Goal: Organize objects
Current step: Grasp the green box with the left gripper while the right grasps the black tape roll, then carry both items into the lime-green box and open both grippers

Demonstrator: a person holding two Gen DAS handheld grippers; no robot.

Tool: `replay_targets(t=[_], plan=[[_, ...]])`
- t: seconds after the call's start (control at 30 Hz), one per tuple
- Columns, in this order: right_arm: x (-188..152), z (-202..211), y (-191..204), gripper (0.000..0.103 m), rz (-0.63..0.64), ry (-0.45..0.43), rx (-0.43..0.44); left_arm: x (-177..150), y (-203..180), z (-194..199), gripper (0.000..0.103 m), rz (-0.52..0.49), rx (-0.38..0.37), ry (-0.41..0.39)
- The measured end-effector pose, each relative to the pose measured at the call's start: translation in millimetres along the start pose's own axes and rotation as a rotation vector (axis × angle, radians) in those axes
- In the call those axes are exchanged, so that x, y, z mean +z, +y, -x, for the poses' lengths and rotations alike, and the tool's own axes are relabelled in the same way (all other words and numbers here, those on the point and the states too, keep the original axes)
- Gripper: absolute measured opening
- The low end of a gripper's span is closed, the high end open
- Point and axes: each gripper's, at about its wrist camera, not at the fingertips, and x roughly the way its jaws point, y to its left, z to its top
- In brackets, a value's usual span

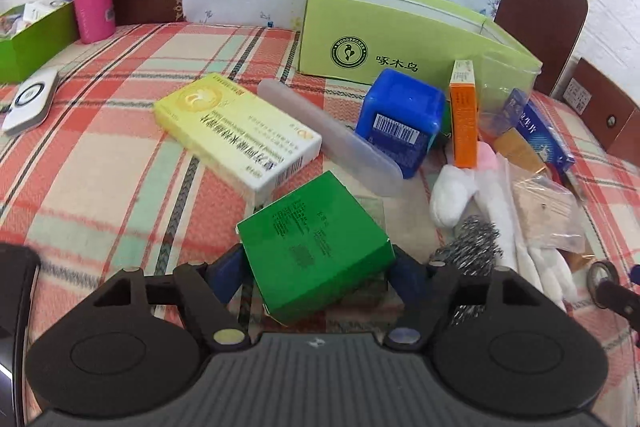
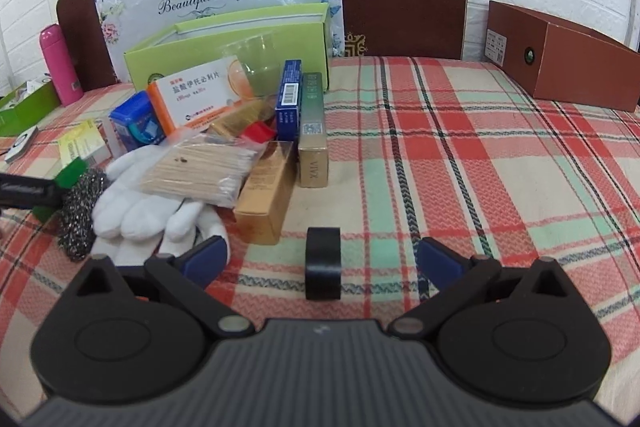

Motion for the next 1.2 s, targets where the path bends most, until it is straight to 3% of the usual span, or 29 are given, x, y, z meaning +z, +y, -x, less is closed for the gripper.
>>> replay_targets(t=[0.1, 0.17, 0.23, 0.37, 0.47, 0.5, 0.53, 0.57, 0.7, 0.83, 1.03, 1.2], plan=[[0.6, -8.8, 0.7, 0.088, 0.005, 0.011, -0.001, -7.0, 2.5, 7.5, 0.077, 0.032, 0.003, -0.018], [-2.2, -11.2, 2.7, 0.071, 0.013, 0.022, -0.014, -8.6, 1.9, 12.9, 0.076, 0.051, 0.011, -0.018], [-6.3, -12.0, 3.8, 0.06, 0.023, 0.034, -0.017, -8.4, 0.0, 19.1, 0.076, 0.053, 0.017, -0.04], [-9.8, -11.5, 2.9, 0.055, 0.026, 0.03, -0.019, -1.1, 0.0, 13.9, 0.082, 0.015, 0.086, -0.075], [-9.3, -11.8, 1.1, 0.053, 0.026, 0.025, -0.012, 3.3, 6.6, 10.9, 0.082, 0.065, 0.065, -0.059], [-9.6, -11.8, 0.7, 0.046, 0.029, 0.018, -0.009, 2.7, 8.6, 10.9, 0.079, 0.076, 0.056, -0.064], [-9.7, -11.2, 0.7, 0.022, 0.038, 0.012, -0.003, 1.3, 11.3, 11.0, 0.076, 0.088, 0.041, -0.059], [-9.3, -9.6, 0.2, 0.018, 0.039, 0.008, 0.012, 0.3, 13.7, 12.2, 0.075, 0.097, 0.02, -0.057], [0.7, 7.1, 0.4, 0.018, 0.027, -0.042, 0.059, -1.2, 8.4, 21.3, 0.071, 0.032, 0.023, -0.059], [26.2, 25.2, 9.1, 0.018, 0.071, -0.128, 0.106, 12.2, 3.2, 43.9, 0.069, 0.005, -0.006, -0.128], [82.2, 25.7, 21.8, 0.018, 0.107, -0.221, 0.195, 60.6, -15.5, 72.8, 0.069, -0.034, -0.087, -0.277], [136.4, 6.0, 35.3, 0.018, 0.145, -0.281, 0.226, 115.4, -41.7, 69.6, 0.069, -0.08, -0.116, -0.384]])
